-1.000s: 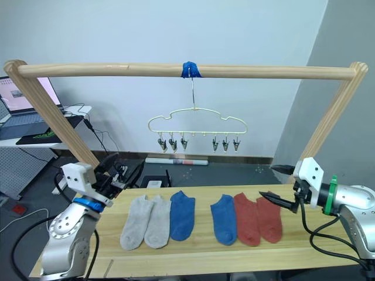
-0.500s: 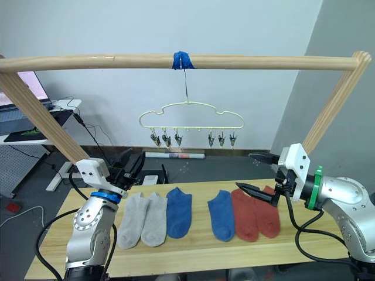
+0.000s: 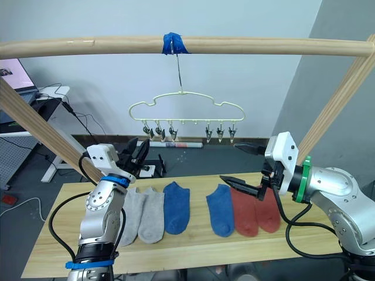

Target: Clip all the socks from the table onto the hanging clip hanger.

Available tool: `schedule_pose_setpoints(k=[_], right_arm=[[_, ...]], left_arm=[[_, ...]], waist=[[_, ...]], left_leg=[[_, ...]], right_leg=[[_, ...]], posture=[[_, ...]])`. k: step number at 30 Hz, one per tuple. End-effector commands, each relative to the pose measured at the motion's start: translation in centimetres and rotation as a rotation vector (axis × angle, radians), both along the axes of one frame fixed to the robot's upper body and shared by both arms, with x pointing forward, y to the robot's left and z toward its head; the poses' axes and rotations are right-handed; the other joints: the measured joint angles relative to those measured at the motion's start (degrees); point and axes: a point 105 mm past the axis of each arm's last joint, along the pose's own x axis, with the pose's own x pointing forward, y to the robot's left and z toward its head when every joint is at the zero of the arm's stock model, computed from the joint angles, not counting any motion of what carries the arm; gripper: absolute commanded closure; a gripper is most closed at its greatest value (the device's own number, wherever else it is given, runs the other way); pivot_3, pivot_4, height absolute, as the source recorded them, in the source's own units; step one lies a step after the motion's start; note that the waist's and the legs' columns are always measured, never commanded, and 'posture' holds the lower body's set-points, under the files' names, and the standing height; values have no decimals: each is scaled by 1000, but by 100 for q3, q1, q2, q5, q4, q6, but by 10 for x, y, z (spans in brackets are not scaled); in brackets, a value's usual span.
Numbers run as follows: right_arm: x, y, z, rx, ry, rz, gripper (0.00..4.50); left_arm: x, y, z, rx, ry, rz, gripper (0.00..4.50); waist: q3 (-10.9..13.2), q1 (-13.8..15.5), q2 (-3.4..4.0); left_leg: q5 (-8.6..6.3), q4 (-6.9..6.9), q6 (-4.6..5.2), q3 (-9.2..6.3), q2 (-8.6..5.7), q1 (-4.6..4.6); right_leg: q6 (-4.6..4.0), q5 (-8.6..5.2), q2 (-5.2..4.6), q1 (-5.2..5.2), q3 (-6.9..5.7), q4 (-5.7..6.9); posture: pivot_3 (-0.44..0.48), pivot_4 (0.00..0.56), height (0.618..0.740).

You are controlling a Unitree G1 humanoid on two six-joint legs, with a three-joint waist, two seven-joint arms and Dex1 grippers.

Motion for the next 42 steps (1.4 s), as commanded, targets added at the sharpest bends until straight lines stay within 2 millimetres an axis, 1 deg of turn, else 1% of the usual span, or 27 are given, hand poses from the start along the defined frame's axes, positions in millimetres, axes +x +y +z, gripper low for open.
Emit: schedule_pose_setpoints(k=[1, 5, 9, 13, 22, 34, 42], right_arm=[[-8, 10, 15, 7, -64, 46, 0], [-11, 17, 22, 18, -78, 69, 0], [-13, 21, 26, 22, -86, 90, 0], [-13, 22, 27, 23, -87, 101, 0], [-11, 22, 27, 21, -83, 101, 0], [-9, 22, 27, 20, -86, 96, 0], [-9, 22, 27, 23, -86, 94, 0]], left_arm=[[8, -1, 18, 10, -60, -19, 2719], [14, -1, 24, 0, -76, -26, 2719], [15, -2, 32, 7, -106, -31, 2719], [13, 0, 39, -6, -128, -34, 2719], [14, -4, 48, -22, -153, -40, 2719], [16, -6, 50, -39, -153, -47, 2719], [16, -6, 45, -42, -123, -43, 2719]], waist=[[38, -1, -1], [91, -11, -14], [104, -26, -16], [105, -28, -15], [110, -31, -15], [110, -43, -15], [110, -51, -15]], left_leg=[[0, 0, 0, 1, 0, -4], [0, 0, 0, 2, 0, -14], [0, -2, 0, 1, 1, -28], [1, 10, 0, -9, 0, -82], [1, 10, 0, -16, -2, -85], [1, 10, 0, -16, -2, -85], [1, 10, 0, -16, -2, -86]], right_leg=[[0, 0, 0, -5, 1, 0], [1, 0, 0, -17, 1, 3], [0, 1, 0, -30, 0, 2], [-26, 17, -2, -77, -9, 7], [-26, 17, -3, -77, -16, 5], [-26, 17, -2, -77, -16, 4], [-24, 16, -2, -77, -17, 4]], posture=[[-278, 211, 740], [-282, 213, 740], [-282, 212, 740], [-278, 210, 740], [-277, 206, 740], [-279, 198, 740], [-278, 197, 740]])
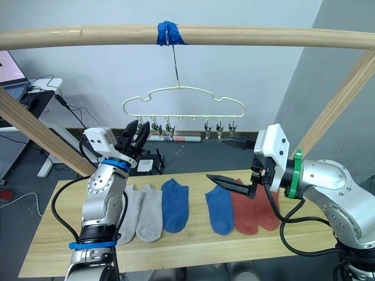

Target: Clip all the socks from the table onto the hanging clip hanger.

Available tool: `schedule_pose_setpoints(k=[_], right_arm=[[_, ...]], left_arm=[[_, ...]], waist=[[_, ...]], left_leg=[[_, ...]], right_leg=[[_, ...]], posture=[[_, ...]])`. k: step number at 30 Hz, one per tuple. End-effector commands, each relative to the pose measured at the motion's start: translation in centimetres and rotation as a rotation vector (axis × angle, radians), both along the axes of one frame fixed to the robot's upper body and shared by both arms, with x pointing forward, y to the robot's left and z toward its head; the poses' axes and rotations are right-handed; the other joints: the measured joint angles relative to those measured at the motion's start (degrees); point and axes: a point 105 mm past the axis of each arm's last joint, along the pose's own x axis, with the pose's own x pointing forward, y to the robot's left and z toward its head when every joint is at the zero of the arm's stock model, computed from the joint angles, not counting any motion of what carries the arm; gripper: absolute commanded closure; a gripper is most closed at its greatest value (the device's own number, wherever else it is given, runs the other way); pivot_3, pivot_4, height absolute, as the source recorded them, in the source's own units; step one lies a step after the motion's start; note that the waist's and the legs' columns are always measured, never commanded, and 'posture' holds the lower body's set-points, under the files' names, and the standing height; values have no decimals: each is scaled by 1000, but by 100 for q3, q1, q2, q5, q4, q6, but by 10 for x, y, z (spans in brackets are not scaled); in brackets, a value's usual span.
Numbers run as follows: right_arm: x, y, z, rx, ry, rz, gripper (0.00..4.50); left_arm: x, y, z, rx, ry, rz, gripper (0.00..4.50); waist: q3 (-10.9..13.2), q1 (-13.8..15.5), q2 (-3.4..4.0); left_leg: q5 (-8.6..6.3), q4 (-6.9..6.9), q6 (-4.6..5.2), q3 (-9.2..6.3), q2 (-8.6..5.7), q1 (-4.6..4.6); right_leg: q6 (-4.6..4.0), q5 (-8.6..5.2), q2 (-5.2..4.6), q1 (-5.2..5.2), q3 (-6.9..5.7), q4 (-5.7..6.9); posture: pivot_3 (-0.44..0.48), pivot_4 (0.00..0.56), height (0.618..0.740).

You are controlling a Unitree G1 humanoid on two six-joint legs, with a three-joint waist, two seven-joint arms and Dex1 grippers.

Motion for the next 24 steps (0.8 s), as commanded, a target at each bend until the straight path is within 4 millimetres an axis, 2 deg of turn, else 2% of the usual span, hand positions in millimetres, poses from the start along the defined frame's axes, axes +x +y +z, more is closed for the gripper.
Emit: schedule_pose_setpoints(k=[1, 13, 20, 24], right_arm=[[-3, 2, 8, 12, -39, 13, 0], [-3, 2, 8, 17, -37, 12, 0], [-3, 2, 9, 23, -34, 11, 0], [-4, 2, 8, 21, -32, 11, 0]], left_arm=[[-2, -1, 14, 2, -42, -3, 2719], [-1, 0, 15, 27, -45, 8, 2719], [0, -2, 17, 33, -47, -1, 4138], [-1, -2, 17, 37, -52, -2, 4311]], waist=[[0, -2, 0], [0, -51, 0], [0, -88, 0], [0, -88, 0]], left_leg=[[0, 0, 0, 0, 0, 0], [0, 0, 0, -1, 0, -1], [0, 0, 0, -2, 0, -1], [0, 0, 0, -1, 0, -1]], right_leg=[[0, 0, 0, 0, 0, 0], [0, 0, 0, 0, -1, -1], [1, -1, 0, 0, -1, 0], [1, -1, 0, 0, -1, -1]], posture=[[-278, 197, 740], [-276, 195, 740], [-278, 195, 740], [-279, 196, 740]])
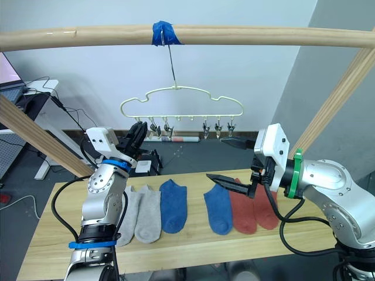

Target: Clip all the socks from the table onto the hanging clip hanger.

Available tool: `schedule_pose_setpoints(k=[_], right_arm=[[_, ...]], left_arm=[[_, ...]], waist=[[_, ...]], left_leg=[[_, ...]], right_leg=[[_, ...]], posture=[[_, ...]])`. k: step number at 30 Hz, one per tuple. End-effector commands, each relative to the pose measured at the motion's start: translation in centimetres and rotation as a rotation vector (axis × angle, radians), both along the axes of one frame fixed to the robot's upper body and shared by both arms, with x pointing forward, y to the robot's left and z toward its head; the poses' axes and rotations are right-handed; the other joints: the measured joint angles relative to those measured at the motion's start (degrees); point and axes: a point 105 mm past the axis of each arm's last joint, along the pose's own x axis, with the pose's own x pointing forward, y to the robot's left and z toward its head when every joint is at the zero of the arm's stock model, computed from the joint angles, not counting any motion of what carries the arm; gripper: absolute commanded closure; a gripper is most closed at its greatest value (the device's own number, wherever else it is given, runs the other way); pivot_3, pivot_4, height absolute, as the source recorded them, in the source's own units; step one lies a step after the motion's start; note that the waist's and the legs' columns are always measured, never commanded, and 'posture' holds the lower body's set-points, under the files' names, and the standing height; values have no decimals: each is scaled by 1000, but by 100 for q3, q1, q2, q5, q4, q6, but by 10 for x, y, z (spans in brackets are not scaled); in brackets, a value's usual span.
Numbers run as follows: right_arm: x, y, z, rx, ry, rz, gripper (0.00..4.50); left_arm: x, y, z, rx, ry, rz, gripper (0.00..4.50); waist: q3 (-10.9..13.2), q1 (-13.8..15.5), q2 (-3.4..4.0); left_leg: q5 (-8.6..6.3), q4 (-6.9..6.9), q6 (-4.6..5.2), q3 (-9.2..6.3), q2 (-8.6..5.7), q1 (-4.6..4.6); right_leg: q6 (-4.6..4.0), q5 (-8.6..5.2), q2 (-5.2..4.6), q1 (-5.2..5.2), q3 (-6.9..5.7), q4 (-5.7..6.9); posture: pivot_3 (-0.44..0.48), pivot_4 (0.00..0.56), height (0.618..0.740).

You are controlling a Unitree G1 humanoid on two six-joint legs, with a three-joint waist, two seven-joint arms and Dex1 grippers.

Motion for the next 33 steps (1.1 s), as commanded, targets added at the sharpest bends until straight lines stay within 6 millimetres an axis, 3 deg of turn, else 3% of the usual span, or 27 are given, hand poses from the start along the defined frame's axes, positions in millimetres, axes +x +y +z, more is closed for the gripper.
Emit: schedule_pose_setpoints(k=[1, 4, 6, 9, 11, 14, 18, 26, 33], right_arm=[[-4, 2, 7, 14, -31, 14, 0], [-5, 1, 3, 3, -24, 12, 0], [2, -5, -13, -33, 38, -51, 0], [21, -25, -42, -83, 85, -249, 0], [37, -49, -76, -132, 76, -464, 0], [47, -69, -101, -158, 56, -650, 0], [62, -100, -152, -171, 134, -917, 0], [78, -125, -204, -156, 243, -1119, 0], [79, -123, -228, -92, 392, -1172, 0]], left_arm=[[-2, -1, 18, 18, -63, -3, 4311], [-3, 0, 18, 22, -65, -1, 4311], [-4, 1, 19, 34, -67, -2, 4311], [-7, 2, 21, 51, -65, -1, 4311], [-11, 2, 21, 82, -59, -6, 4311], [-15, 0, 22, 110, -53, -19, 4311], [-19, -2, 25, 123, -48, -37, 4311], [-23, -1, 29, 135, -32, -47, 4311], [-24, 0, 28, 138, -23, -49, 4311]], waist=[[0, 0, 0], [0, 0, 0], [0, 5, 0], [3, 7, -1], [25, 7, -4], [71, 9, 7], [165, 5, 3], [293, 4, 18], [313, 11, 20]], left_leg=[[0, 0, 0, 0, 0, 0], [0, 0, 0, -1, 0, 0], [0, 0, 0, -1, 0, 0], [0, -1, 0, -5, 0, -4], [0, -1, 0, -1, -2, -4], [0, -6, -1, -3, -2, -4], [1, -4, -1, 4, -3, 1], [1, -6, -1, 4, -2, 0], [1, -9, -1, 1, -2, -3]], right_leg=[[0, 0, 0, 0, 0, 0], [0, 0, 0, 0, 0, 0], [2, -1, 0, 0, -1, 0], [1, -1, 0, 0, -5, -4], [1, -1, -4, -1, -1, -3], [21, -13, -5, -3, -2, -4], [24, -13, -7, -5, 6, 5], [-2, 2, -6, -9, 8, 11], [-3, 3, -8, -9, 4, 9]], posture=[[-277, 197, 740], [-277, 197, 740], [-274, 200, 740], [-259, 219, 740], [-254, 228, 740], [-252, 236, 740], [-232, 258, 740], [-202, 274, 740], [-201, 275, 740]])
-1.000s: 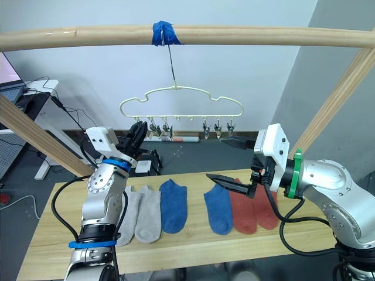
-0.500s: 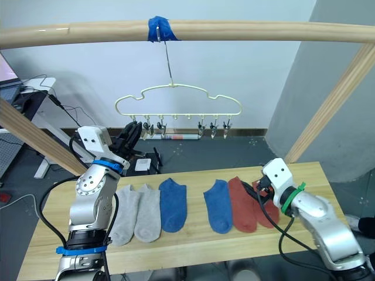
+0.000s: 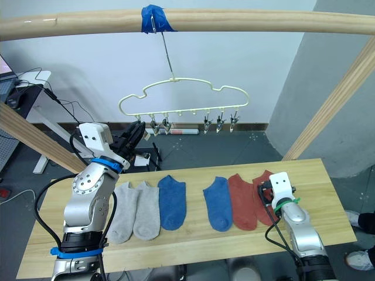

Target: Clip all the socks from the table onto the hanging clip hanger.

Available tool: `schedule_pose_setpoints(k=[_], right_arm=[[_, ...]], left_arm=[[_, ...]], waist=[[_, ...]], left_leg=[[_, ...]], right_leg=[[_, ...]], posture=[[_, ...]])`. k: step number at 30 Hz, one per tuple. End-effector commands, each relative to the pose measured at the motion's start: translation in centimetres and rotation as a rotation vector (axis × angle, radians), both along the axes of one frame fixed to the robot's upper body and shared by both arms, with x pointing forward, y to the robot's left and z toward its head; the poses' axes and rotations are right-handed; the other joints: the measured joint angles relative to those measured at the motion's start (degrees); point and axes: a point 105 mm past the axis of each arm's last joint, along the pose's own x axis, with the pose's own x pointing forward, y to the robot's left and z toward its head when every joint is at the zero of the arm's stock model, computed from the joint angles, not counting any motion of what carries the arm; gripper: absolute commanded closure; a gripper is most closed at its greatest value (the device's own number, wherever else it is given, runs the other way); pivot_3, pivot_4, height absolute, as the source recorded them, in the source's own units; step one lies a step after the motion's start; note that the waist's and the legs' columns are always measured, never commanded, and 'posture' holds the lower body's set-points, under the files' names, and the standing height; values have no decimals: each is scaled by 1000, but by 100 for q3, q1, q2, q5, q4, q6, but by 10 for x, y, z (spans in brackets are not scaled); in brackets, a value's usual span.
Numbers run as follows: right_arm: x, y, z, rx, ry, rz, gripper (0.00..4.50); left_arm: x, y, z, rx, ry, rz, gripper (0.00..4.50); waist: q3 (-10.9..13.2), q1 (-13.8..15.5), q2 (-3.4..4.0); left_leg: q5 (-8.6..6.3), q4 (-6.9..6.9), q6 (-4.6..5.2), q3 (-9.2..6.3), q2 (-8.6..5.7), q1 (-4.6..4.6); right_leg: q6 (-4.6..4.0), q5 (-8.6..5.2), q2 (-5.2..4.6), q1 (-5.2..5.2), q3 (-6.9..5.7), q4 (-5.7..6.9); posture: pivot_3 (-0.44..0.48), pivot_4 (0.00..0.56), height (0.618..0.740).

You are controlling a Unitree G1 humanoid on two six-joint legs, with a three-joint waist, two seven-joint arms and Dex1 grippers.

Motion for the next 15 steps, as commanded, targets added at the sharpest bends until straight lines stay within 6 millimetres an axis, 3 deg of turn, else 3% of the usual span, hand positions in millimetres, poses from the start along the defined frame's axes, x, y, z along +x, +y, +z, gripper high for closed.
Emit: schedule_pose_setpoints(k=[1, 5, 7, 15], right_arm=[[-3, -3, -10, 85, 44, -61, 0], [-9, 2, -25, 133, 110, -63, 0], [-12, 0, -29, 151, 127, -88, 351], [-17, 3, -35, 149, 159, -76, 2804]], left_arm=[[-5, 1, 12, 7, -42, -4, 4311], [-4, 2, 12, 3, -38, -5, 4311], [-4, 2, 11, 4, -36, -6, 4311], [-5, 5, 12, -6, -29, -13, 4311]], waist=[[1, 0, 0], [0, -4, 0], [0, -4, 0], [0, -1, -1]], left_leg=[[0, 0, 0, 0, 0, 0], [0, 0, 0, 0, 0, 2], [0, 0, 0, -1, 1, 3], [0, 1, 0, -3, 1, 5]], right_leg=[[0, 0, 0, 0, 0, 0], [0, 0, 0, 0, 0, 0], [0, 0, 0, 1, -1, 1], [3, -1, 0, 4, -2, 2]], posture=[[-201, 275, 740], [-200, 273, 740], [-200, 273, 740], [-193, 272, 740]])
